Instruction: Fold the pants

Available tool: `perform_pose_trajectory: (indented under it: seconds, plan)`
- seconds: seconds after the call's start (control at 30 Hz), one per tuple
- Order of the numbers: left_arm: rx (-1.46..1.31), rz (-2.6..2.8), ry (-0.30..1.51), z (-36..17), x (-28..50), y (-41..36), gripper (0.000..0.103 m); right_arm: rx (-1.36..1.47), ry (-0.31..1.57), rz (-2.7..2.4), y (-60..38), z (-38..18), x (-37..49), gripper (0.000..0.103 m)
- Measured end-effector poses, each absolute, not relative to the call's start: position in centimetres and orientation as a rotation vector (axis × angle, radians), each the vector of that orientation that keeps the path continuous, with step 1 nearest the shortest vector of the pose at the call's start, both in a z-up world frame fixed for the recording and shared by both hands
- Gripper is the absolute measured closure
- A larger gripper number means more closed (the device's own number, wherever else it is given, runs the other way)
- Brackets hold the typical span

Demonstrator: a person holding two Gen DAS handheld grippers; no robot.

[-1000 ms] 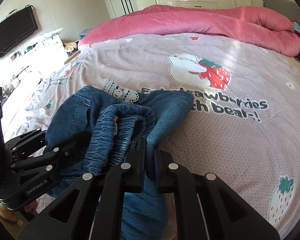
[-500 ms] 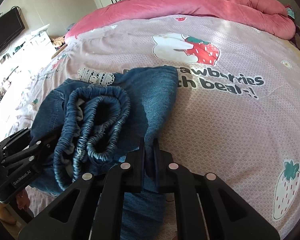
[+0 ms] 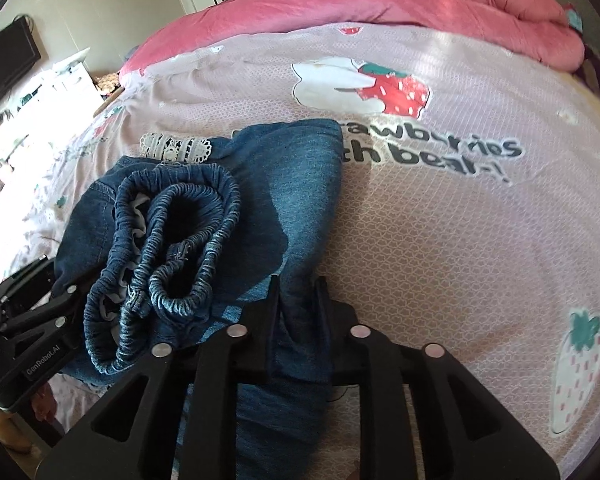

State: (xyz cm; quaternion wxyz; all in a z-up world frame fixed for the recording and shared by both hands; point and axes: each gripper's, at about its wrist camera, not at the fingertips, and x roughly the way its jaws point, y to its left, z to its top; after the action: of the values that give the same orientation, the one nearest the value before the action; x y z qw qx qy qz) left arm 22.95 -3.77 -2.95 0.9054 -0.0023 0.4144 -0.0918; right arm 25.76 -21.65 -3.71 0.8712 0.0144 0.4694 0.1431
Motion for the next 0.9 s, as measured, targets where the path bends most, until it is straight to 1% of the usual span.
perform_pose_trajectory:
  seconds: [0.03,0.1,0.13,0.2,0.33,0.4,0.5,0.57,0.73,0.77,0.9]
  plan:
    - [-0.008,-0.19,0.857,-3.0,23.0,-3.7,0.075,0.02,0.976,0.296,-21.6,-3.6,25.6,0.074]
    - [-0.01,-0.191,0.858,-2.9,23.0,-3.7,0.075,0.017,0.97,0.292,-21.7,-3.4,25.4,0.069]
    - [-0.009,-0.19,0.858,-2.9,22.9,-3.7,0.075,0.022,0.968,0.291,-21.7,-3.4,25.4,0.064]
    - [-0.009,-0.19,0.858,-2.9,22.9,-3.7,0.075,0.033,0.964,0.292,-21.9,-3.3,25.3,0.061]
    - [-0.009,-0.191,0.858,-2.9,23.0,-3.6,0.075,0.019,0.933,0.284,-21.9,-2.6,24.8,0.048]
    - [-0.004,-0.191,0.858,-2.8,22.9,-3.7,0.075,0.013,0.918,0.286,-21.8,-2.2,24.6,0.045]
    - [-0.008,-0.191,0.859,-2.6,22.8,-3.7,0.07,0.006,0.906,0.285,-21.7,-1.9,24.3,0.04]
    - [-0.01,-0.193,0.859,-2.5,22.6,-3.7,0.066,0.006,0.908,0.283,-21.7,-2.0,24.3,0.039]
    - [-0.007,-0.195,0.855,-2.2,22.3,-3.9,0.059,0.028,0.91,0.272,-22.2,-1.8,24.1,0.031]
    - [-0.007,-0.196,0.853,-2.1,22.2,-3.9,0.057,0.03,0.908,0.271,-22.2,-1.8,24.0,0.03]
    - [-0.008,-0.196,0.845,-1.9,21.9,-4.0,0.051,0.032,0.905,0.27,-22.4,-1.7,23.9,0.027]
